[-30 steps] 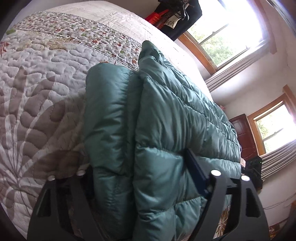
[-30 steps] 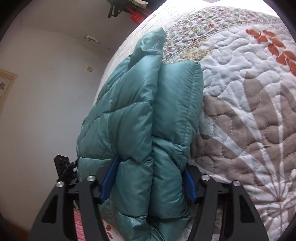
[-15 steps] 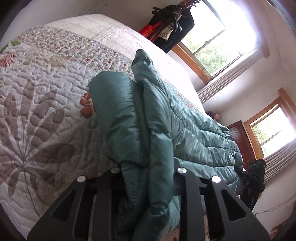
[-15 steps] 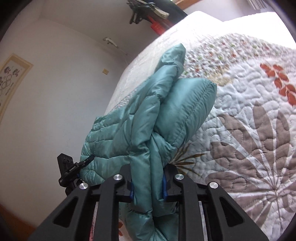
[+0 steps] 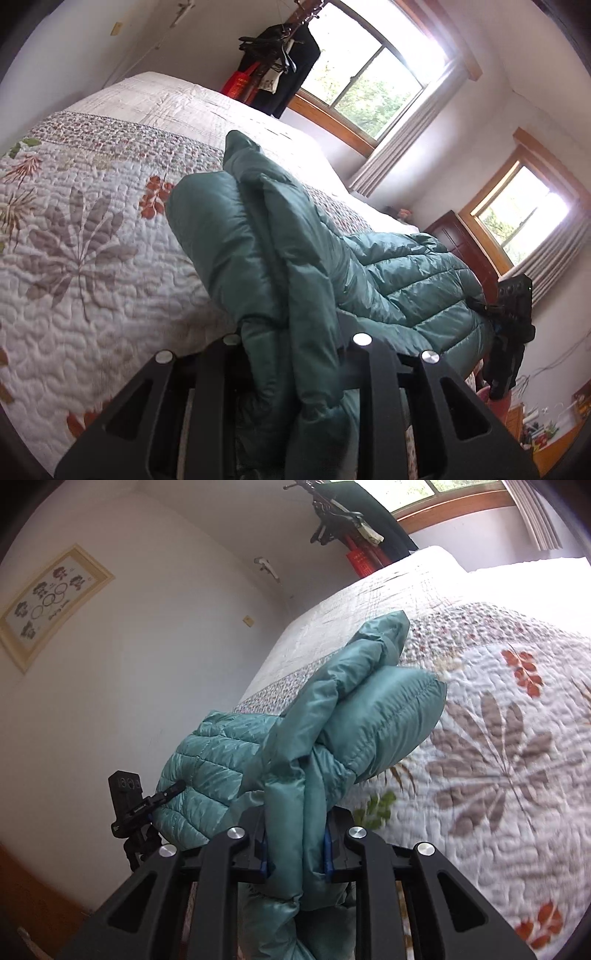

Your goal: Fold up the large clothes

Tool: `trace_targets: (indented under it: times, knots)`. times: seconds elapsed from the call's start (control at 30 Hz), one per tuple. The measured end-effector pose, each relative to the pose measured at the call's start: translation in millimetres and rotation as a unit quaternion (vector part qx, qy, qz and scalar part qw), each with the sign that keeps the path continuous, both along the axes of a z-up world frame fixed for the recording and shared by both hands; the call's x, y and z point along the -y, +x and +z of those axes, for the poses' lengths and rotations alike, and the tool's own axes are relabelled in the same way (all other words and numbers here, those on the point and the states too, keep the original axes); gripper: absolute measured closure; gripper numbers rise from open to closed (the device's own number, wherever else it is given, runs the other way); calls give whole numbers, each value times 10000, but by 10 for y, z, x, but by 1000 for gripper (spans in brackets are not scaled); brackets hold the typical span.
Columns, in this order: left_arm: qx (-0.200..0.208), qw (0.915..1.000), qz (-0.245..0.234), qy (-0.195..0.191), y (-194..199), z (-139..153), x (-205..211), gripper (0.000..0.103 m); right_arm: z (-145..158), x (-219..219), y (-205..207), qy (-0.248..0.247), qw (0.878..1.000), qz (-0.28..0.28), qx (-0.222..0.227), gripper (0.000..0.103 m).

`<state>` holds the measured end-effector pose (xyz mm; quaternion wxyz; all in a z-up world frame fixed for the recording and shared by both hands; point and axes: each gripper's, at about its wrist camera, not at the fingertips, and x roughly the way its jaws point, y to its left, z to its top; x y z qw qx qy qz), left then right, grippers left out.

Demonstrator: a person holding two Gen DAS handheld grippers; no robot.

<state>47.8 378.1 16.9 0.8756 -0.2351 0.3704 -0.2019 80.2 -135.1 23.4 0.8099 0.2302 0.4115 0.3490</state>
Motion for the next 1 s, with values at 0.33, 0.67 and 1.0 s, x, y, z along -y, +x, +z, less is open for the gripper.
trace_targets:
  times: [0.33, 0.67, 1.0]
  knots:
    - [-551, 9985, -53, -39, -540, -639, -84, 76, -751, 140, -564, -250, 9975, -57, -664, 81]
    - [-716, 9971, 228, -155, -604, -1058, -218, 49, -1170, 192, -466, -186, 9937, -153, -1095, 64]
    - [-178, 9930, 1045, 528, -934, -436, -458, 46, -508, 266, -768, -1376, 9858, -963, 2, 51]
